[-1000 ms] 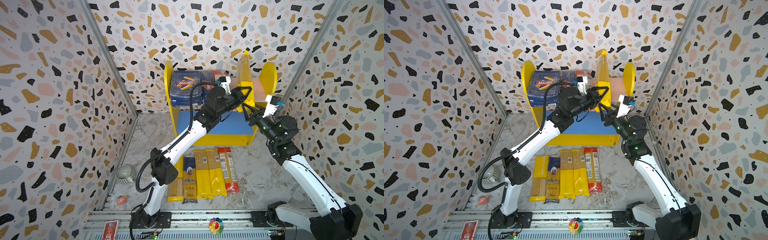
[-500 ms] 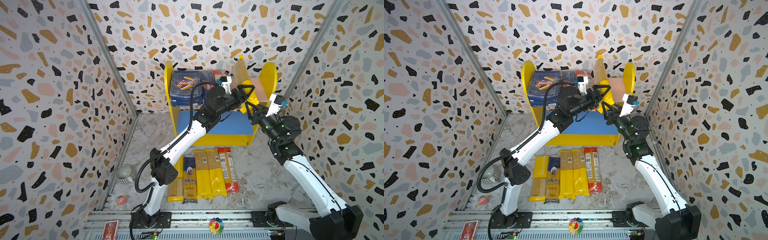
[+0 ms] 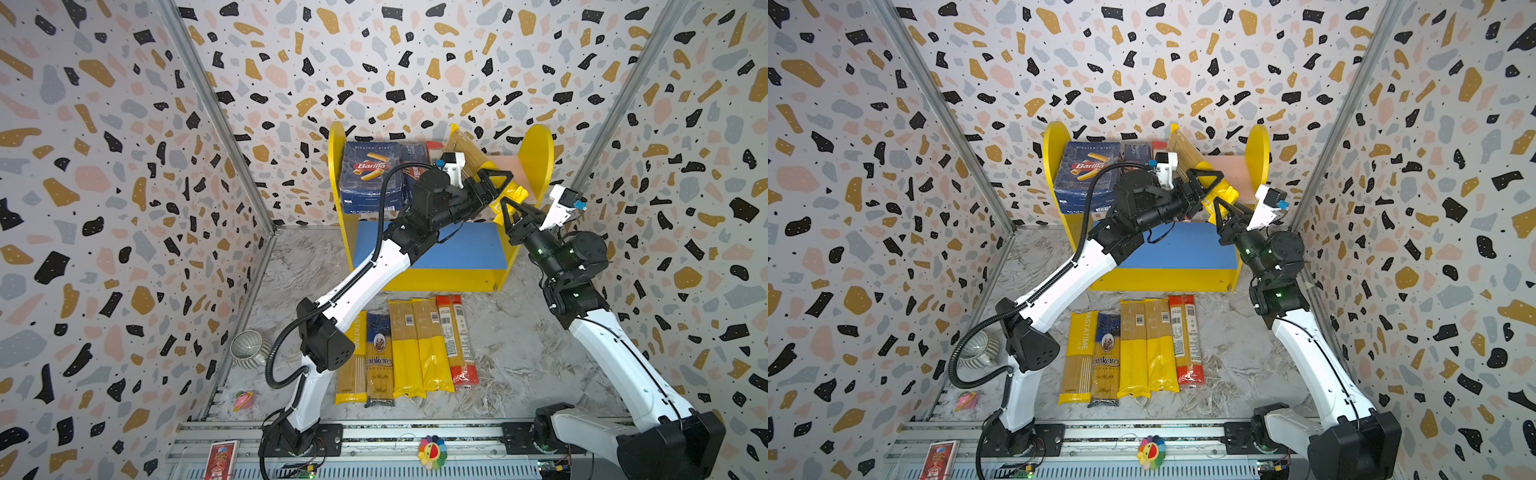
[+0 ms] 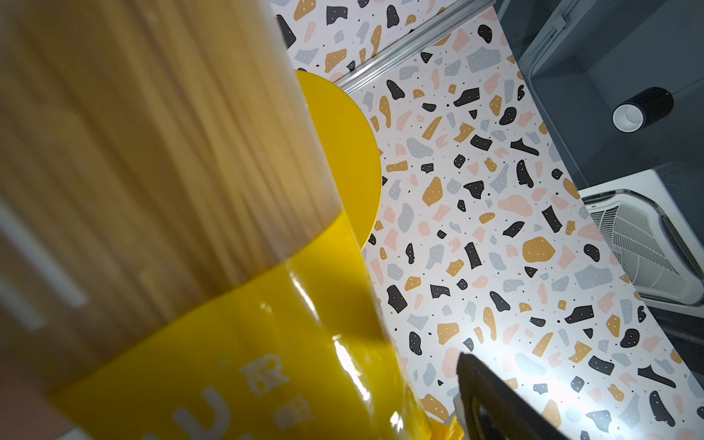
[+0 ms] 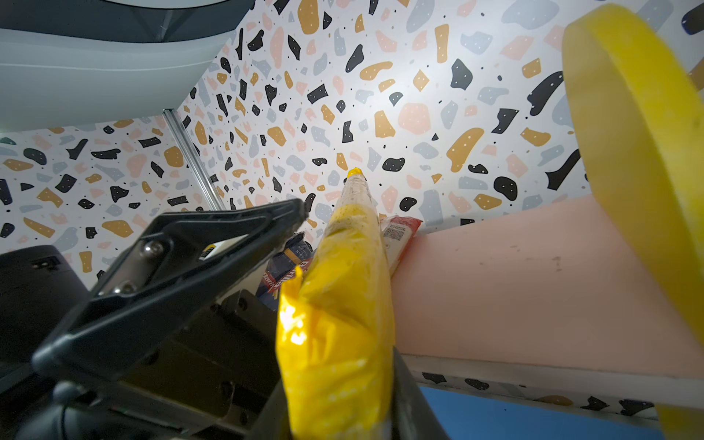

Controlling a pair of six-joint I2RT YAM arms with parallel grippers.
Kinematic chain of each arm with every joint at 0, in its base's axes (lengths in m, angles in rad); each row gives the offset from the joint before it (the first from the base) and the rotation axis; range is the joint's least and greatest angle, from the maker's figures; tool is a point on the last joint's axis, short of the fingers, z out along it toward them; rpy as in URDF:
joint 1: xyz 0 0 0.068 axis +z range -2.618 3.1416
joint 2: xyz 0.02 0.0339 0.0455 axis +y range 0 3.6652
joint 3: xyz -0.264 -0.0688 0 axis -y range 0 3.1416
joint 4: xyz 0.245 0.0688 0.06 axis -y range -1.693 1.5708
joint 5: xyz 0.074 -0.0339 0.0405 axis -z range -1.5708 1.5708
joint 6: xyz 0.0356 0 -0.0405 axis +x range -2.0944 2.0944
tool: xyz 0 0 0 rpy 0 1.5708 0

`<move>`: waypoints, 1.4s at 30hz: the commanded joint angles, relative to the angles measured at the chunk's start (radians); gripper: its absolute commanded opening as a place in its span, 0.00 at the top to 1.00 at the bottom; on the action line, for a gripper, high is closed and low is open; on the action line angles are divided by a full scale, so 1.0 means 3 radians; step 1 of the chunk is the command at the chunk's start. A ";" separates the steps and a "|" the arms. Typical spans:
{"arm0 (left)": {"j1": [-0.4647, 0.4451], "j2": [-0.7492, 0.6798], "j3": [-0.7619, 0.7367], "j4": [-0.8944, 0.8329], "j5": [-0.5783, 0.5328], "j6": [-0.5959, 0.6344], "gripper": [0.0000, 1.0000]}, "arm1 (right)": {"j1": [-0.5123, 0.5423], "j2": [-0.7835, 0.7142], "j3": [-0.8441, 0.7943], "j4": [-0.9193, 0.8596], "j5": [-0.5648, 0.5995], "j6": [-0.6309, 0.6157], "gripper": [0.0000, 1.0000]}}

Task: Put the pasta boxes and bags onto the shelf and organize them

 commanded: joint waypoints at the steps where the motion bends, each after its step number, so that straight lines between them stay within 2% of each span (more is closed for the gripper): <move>1: 0.0045 -0.0327 -0.0015 0.0350 0.0184 -0.0003 0.09 | -0.0006 0.0059 0.0065 -0.0028 0.0034 -0.0018 1.00; 5: 0.0073 -0.0393 -0.0140 0.0359 0.0217 -0.0037 0.09 | -0.0002 0.0051 0.0078 -0.0088 0.0146 -0.0105 1.00; 8: 0.0085 -0.0376 -0.0155 0.0367 0.0253 -0.0101 0.09 | 0.0070 0.0029 0.0107 -0.0166 0.0370 -0.0269 1.00; 13: 0.0112 -0.0131 0.0231 0.0212 0.0354 -0.0198 0.13 | 0.0220 -0.0020 0.0080 -0.0230 0.0683 -0.0499 1.00; 16: 0.0121 0.0010 0.0402 0.0214 0.0393 -0.0266 0.26 | 0.0229 -0.0087 -0.0030 -0.0218 0.0708 -0.0517 1.00; 21: 0.0134 0.0099 0.0404 0.0312 0.0462 -0.0343 0.50 | 0.0234 -0.0124 -0.0099 -0.0238 0.0682 -0.0547 1.00; 23: 0.0139 0.0117 0.0408 0.0336 0.0486 -0.0350 0.53 | 0.0234 -0.0100 -0.0080 -0.0248 0.0648 -0.0550 1.00; 24: 0.0136 0.0122 0.0412 0.0349 0.0500 -0.0355 0.49 | 0.0234 -0.0094 -0.0083 -0.0239 0.0648 -0.0546 1.00; 26: 0.0147 0.0132 0.0436 0.0334 0.0518 -0.0354 0.28 | 0.0234 -0.0082 -0.0094 -0.0218 0.0662 -0.0540 1.00; 28: 0.0153 0.0127 0.0429 0.0320 0.0524 -0.0350 0.19 | 0.0234 -0.0070 -0.0110 -0.0183 0.0687 -0.0530 1.00; 31: 0.0171 0.0133 0.0405 0.0306 0.0552 -0.0387 0.00 | 0.0254 -0.0100 -0.0186 -0.0085 0.0802 -0.0510 1.00; 42: 0.0177 0.0138 0.0376 0.0160 0.0610 -0.0462 0.00 | 0.0295 -0.0280 -0.0264 -0.0086 0.1468 -0.0722 1.00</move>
